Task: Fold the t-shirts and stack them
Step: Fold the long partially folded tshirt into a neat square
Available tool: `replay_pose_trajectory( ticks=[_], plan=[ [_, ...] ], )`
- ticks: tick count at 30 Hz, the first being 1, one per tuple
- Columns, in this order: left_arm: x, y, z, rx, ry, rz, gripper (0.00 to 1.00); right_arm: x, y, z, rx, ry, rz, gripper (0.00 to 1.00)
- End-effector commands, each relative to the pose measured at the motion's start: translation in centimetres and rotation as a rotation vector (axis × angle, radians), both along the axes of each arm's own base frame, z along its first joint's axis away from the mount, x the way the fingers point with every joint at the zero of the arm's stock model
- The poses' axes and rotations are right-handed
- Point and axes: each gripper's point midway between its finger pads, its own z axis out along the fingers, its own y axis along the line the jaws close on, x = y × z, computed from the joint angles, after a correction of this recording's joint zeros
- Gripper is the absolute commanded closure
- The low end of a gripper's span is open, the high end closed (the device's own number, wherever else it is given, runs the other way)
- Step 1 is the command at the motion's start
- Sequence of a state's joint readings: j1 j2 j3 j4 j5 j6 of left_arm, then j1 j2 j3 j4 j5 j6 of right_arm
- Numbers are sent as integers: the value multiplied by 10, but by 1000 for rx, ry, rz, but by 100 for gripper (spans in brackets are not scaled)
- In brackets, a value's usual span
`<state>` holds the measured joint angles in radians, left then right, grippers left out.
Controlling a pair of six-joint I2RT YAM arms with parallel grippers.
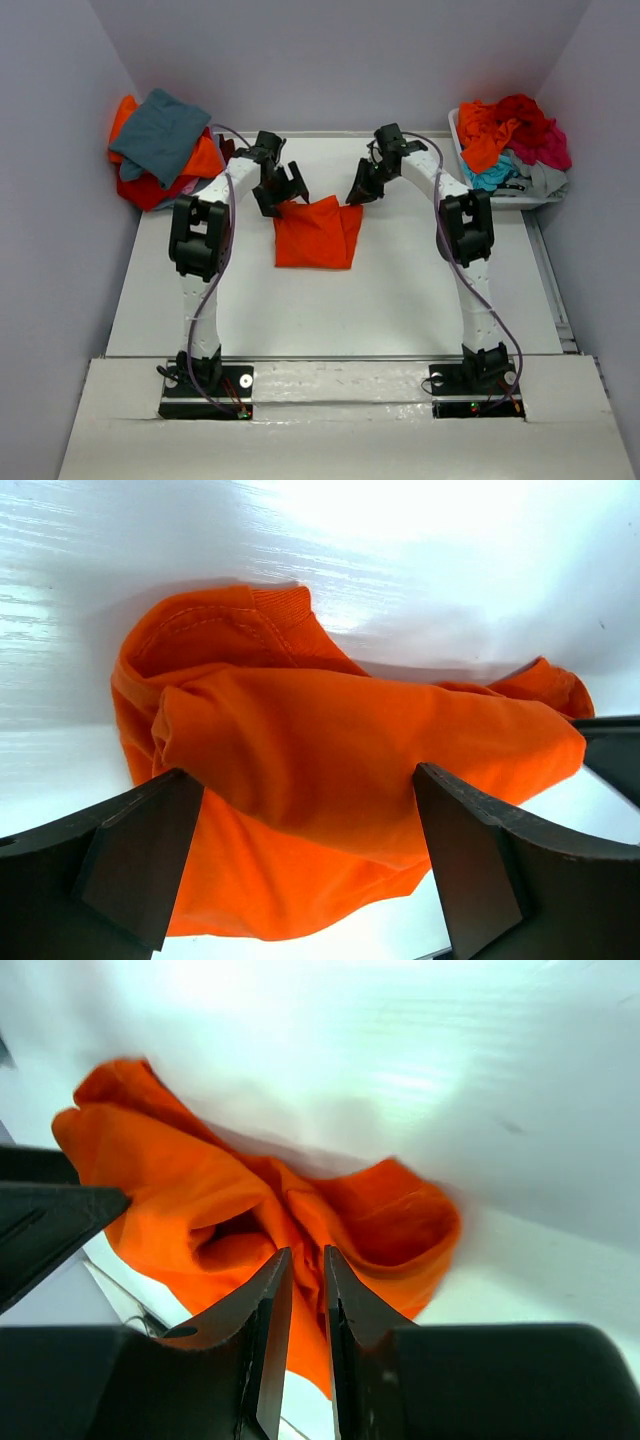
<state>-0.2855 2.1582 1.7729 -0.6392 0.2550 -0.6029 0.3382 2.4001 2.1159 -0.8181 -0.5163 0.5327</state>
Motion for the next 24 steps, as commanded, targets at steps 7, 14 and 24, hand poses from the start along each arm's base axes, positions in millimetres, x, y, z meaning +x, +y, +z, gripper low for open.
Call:
replay_pose_trajectory(
  ticks=[7,14,24],
  plan=[
    [17,12,75,2,-204,27,1,10,3,22,36,-38,0,74],
    [15,27,109,37,-284,54,1,-9,2,59,76,-56,32,73],
    [3,10,133,-190,-345,60,1,-49,27,82,149,-24,128,71]
  ],
)
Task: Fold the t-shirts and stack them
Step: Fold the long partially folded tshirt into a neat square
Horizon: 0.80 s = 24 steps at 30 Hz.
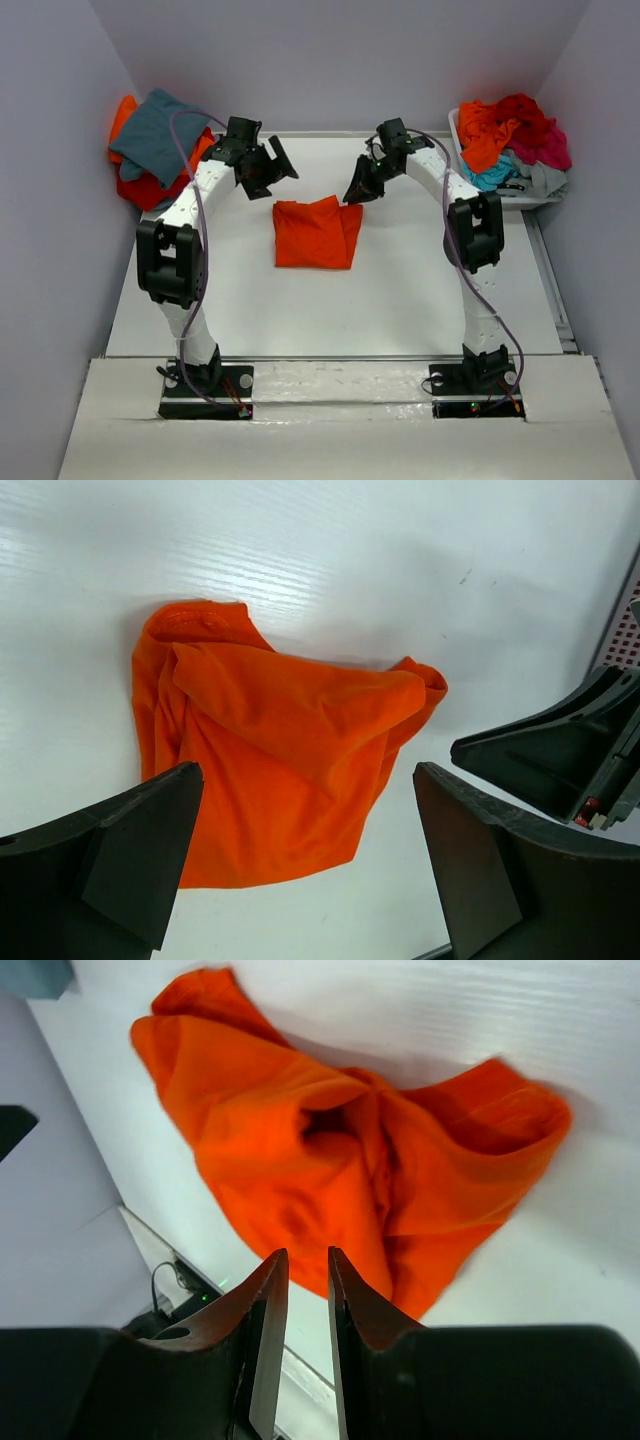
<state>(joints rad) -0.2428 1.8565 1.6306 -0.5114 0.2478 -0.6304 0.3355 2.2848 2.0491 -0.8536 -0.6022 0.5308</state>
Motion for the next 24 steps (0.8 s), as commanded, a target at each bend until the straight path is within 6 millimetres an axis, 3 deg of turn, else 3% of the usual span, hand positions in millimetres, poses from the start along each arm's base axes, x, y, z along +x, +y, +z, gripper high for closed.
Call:
replay_pose_trajectory(
  ticks=[1,5,12,21,22,24],
  plan=[
    [0,-11,35,-108,-92,-20,1,-32,35,37,74,-33,113,71],
    [3,-3,52,-132,-139,3,1,-51,58,28,75,-6,180,71],
    [7,5,80,-170,-206,27,1,-60,85,20,147,14,243,70],
    [5,12,97,-175,-224,33,1,-38,96,-24,124,45,241,70],
    [4,12,101,-176,-230,31,1,-36,97,-38,115,62,240,70],
    [2,13,104,-173,-229,28,1,-28,100,-39,115,49,238,70]
  ],
)
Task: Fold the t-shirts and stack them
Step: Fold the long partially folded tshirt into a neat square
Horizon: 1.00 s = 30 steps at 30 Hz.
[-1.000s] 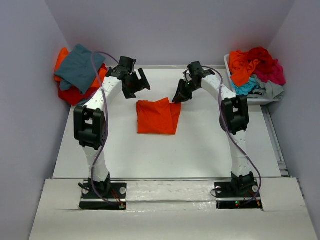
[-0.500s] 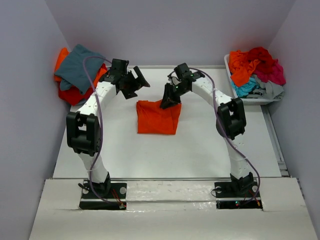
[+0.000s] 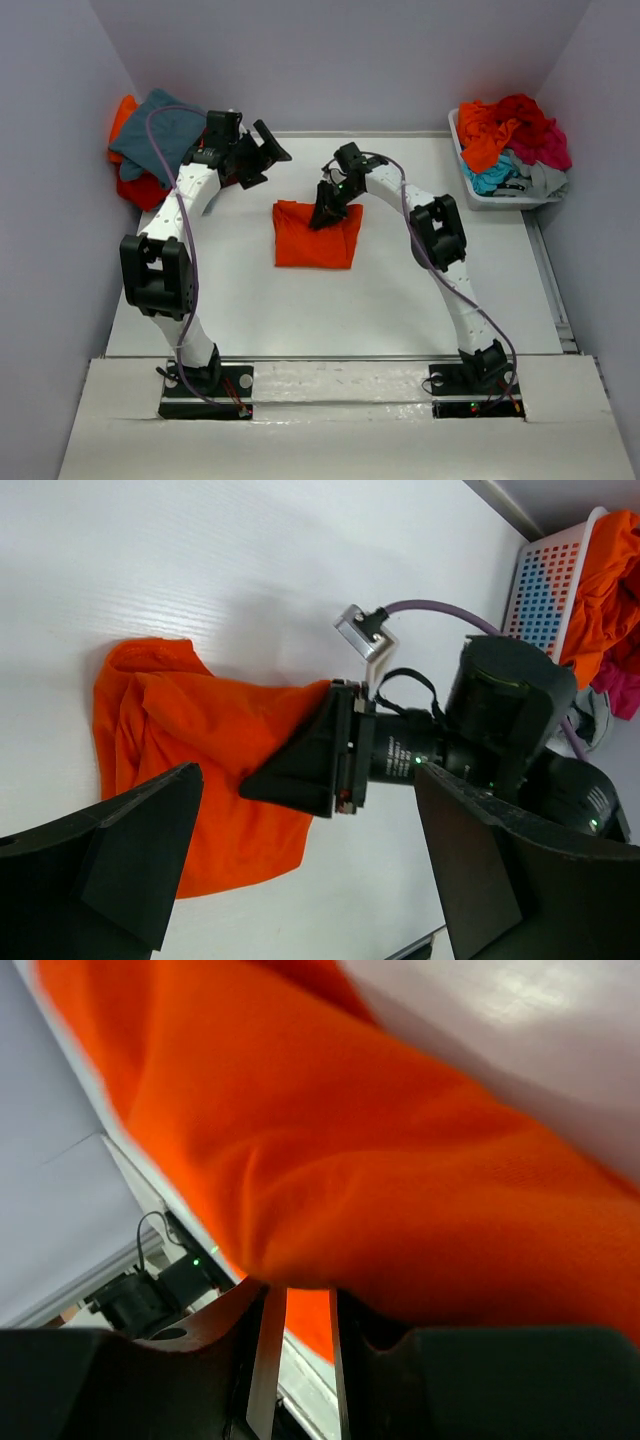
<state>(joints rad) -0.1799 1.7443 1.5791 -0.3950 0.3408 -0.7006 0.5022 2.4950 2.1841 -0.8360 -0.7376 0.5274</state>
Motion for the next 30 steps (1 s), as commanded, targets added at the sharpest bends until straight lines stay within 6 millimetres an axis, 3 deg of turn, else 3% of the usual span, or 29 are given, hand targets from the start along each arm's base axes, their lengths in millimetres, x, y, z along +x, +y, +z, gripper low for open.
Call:
replay_pose_trajectory(
  ticks=[1,5,9,12,16,22,24,30],
  plan=[
    [-4,5,51,-22,-104,-6,1,20,4,-5,22,-29,-3,70],
    [-9,8,51,-12,-100,-5,1,36,-6,-13,1,-29,-57,70],
    [-15,7,44,-17,-84,-11,1,51,-24,7,16,-68,-123,70],
    [-20,3,29,-38,-51,-21,1,50,-26,19,12,-85,-124,70],
    [-30,-5,-8,-33,52,-74,1,50,-28,32,13,-108,-125,70],
    [-56,-11,-69,24,224,-130,1,46,-28,31,15,-91,-128,70],
    [-61,-14,-79,38,243,-151,1,46,-28,35,20,-97,-131,70],
    [-76,-57,-104,-1,304,-298,1,48,-28,36,15,-100,-135,70]
  ],
)
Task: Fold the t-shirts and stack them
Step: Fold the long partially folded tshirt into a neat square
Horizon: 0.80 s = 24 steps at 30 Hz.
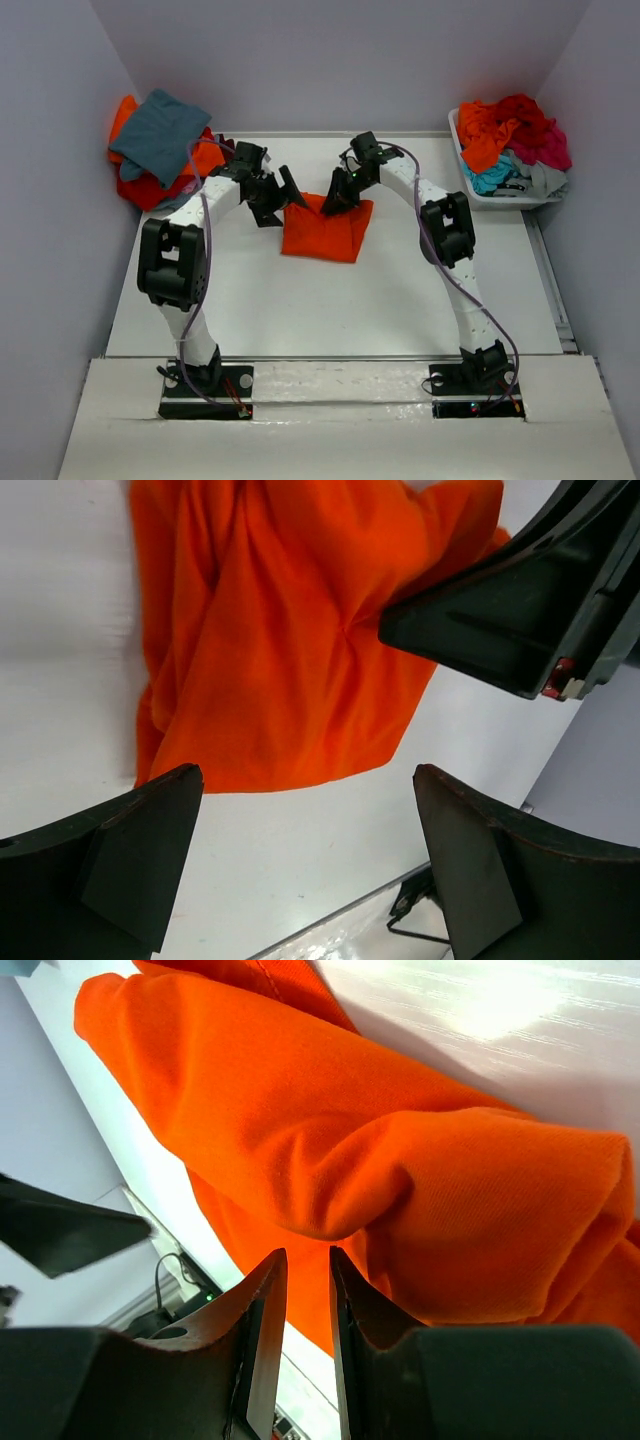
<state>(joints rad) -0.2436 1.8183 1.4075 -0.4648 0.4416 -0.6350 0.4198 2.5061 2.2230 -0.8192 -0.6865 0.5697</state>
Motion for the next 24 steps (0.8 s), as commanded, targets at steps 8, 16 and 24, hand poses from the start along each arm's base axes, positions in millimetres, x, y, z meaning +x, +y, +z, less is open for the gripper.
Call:
replay_pose_trajectory(
  ticks=[8,16,24],
  plan=[
    [-5,-26,-32,103,80,-119,1,3,2,35,18,-81,-1,70],
    [-7,-13,-45,182,112,-87,1,3,2,33,16,-78,-3,70],
    [-20,-9,-55,188,151,-79,1,4,-4,29,9,-73,-6,71]
  ],
)
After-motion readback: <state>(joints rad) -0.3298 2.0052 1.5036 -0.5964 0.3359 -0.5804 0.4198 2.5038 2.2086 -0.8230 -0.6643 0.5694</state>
